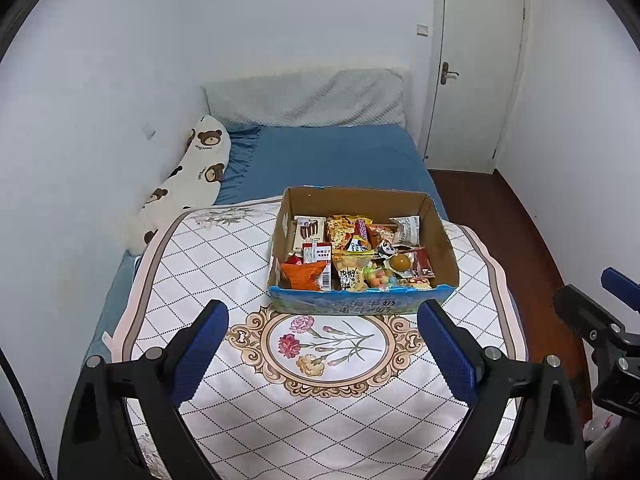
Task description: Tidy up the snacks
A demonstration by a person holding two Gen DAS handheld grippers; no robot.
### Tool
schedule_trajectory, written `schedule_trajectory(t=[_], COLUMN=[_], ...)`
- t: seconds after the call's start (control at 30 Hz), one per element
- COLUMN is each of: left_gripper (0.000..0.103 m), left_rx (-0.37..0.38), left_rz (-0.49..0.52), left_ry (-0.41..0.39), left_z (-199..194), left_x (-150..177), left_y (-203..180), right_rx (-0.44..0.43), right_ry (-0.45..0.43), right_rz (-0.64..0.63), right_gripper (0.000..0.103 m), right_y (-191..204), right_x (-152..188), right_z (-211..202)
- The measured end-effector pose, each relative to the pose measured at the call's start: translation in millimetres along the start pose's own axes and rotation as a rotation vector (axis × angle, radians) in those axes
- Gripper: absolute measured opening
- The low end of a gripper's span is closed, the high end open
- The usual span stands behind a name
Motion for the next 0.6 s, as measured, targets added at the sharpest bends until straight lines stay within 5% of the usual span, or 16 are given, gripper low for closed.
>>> schedule_trajectory(t=[0.6], left_gripper=[0.103], left_rx=[-0.040], left_rz=[-0.007], left_ry=[0.013], left_z=[61], left_x=[-27], left_y=[-7], right_rx=[0.096], right_ry=[0.002], right_rz=[0.031], right_gripper=[0.103], right_y=[-18], right_x=[-23], right_z=[71])
Point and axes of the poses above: each gripper's, at about its wrist camera, not at the fingertips, and z roughly the way its jaws point, y to its left, x to its underside, the point moved 8 cm from there along z, roughly the way its jaws point, and after that the axes turned 12 degrees about y, right-handed, at the moved point
